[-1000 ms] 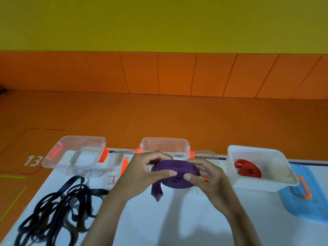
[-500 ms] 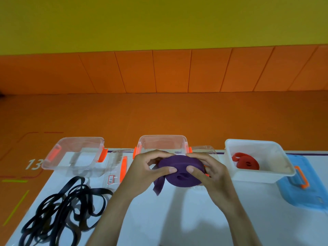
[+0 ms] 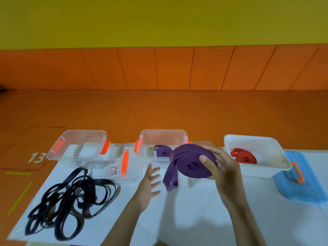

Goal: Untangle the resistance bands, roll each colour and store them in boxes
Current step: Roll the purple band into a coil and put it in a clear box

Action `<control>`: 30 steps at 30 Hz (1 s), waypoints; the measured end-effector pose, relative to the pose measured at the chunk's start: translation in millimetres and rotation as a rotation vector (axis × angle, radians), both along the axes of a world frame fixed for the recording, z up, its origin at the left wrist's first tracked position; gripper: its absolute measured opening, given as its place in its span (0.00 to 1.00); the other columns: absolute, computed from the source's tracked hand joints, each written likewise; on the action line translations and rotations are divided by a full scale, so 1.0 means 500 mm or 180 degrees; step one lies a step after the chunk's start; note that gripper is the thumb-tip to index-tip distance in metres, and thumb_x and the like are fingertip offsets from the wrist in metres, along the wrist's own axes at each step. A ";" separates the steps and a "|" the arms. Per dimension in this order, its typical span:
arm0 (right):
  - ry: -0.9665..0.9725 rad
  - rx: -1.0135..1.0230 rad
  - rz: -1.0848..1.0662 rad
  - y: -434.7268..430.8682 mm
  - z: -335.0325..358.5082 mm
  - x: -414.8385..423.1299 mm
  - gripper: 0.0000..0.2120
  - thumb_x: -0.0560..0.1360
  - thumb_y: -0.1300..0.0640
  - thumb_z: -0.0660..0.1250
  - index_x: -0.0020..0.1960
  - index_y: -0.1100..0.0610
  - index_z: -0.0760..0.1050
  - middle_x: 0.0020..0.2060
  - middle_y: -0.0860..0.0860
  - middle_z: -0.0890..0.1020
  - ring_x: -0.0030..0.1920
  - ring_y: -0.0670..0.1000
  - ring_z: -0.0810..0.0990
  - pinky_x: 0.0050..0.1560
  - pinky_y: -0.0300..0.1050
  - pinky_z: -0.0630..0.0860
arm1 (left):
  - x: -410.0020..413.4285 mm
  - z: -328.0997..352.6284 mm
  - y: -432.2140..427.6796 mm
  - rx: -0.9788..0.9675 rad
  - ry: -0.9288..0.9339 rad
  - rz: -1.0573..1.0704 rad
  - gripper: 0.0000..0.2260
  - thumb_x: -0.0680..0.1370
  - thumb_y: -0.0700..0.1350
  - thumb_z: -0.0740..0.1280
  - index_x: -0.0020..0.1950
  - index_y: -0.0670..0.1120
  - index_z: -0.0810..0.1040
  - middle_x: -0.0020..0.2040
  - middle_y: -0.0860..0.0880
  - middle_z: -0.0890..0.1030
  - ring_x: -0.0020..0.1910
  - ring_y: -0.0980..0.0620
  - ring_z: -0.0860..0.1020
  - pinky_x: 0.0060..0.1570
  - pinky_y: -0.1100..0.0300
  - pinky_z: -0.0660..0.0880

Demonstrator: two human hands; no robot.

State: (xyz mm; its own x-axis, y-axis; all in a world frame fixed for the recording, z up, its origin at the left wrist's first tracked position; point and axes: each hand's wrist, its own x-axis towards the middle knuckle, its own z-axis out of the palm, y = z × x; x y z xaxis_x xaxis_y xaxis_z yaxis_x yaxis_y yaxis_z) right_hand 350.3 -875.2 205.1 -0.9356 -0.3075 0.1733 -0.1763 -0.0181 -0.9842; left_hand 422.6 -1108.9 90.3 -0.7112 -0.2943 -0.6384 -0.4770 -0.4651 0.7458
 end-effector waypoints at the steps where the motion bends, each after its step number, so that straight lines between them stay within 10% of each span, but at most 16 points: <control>1: -0.0003 0.0045 -0.0030 0.005 -0.001 0.004 0.15 0.78 0.58 0.74 0.64 0.54 0.82 0.57 0.49 0.87 0.58 0.53 0.86 0.48 0.60 0.87 | 0.008 -0.020 0.004 0.0432 -0.0073 -0.0041 0.25 0.84 0.65 0.60 0.72 0.51 0.78 0.70 0.43 0.80 0.68 0.39 0.81 0.68 0.38 0.76; 7: 0.0062 0.0160 -0.0148 0.035 -0.003 0.030 0.18 0.73 0.50 0.75 0.63 0.50 0.82 0.54 0.45 0.87 0.56 0.50 0.87 0.43 0.51 0.88 | 0.041 -0.066 0.028 0.1365 0.0288 0.0286 0.25 0.76 0.39 0.75 0.72 0.35 0.77 0.61 0.36 0.85 0.57 0.42 0.86 0.57 0.50 0.84; 16: 0.0147 0.0190 -0.0026 0.075 -0.019 0.068 0.17 0.74 0.56 0.74 0.63 0.49 0.82 0.53 0.50 0.88 0.56 0.55 0.87 0.45 0.59 0.87 | 0.055 -0.057 0.062 0.2327 0.0208 0.0467 0.23 0.81 0.40 0.73 0.74 0.31 0.74 0.72 0.32 0.77 0.65 0.42 0.81 0.61 0.49 0.82; 21: 0.0293 0.0244 -0.0078 0.103 -0.028 0.080 0.18 0.74 0.57 0.74 0.62 0.42 0.82 0.54 0.50 0.88 0.56 0.56 0.87 0.45 0.55 0.87 | 0.071 -0.059 0.058 0.2234 0.0318 0.0451 0.21 0.73 0.32 0.76 0.65 0.32 0.80 0.57 0.39 0.83 0.51 0.48 0.80 0.56 0.55 0.81; 24: 0.0334 0.0371 -0.0246 0.121 -0.030 0.083 0.17 0.74 0.56 0.74 0.60 0.40 0.83 0.52 0.47 0.88 0.54 0.53 0.87 0.43 0.51 0.87 | 0.086 -0.072 0.034 0.2065 0.0381 0.0336 0.19 0.77 0.31 0.71 0.67 0.40 0.80 0.58 0.45 0.84 0.57 0.48 0.82 0.72 0.48 0.73; 30: 0.0274 0.0420 -0.0467 0.146 -0.041 0.078 0.17 0.74 0.55 0.74 0.61 0.44 0.81 0.51 0.42 0.87 0.54 0.50 0.86 0.40 0.47 0.87 | 0.112 -0.070 0.019 0.1794 0.0480 0.0191 0.26 0.68 0.31 0.76 0.65 0.44 0.85 0.48 0.48 0.79 0.53 0.49 0.79 0.71 0.41 0.74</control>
State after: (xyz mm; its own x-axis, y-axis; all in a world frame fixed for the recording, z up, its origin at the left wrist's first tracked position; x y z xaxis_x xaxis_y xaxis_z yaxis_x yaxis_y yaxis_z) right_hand 389.3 -802.3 184.6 -0.9555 -0.1945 0.2218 -0.2512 0.1419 -0.9575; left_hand 478.7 -1099.6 55.1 -0.7988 0.0186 -0.6013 -0.3454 -0.8325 0.4332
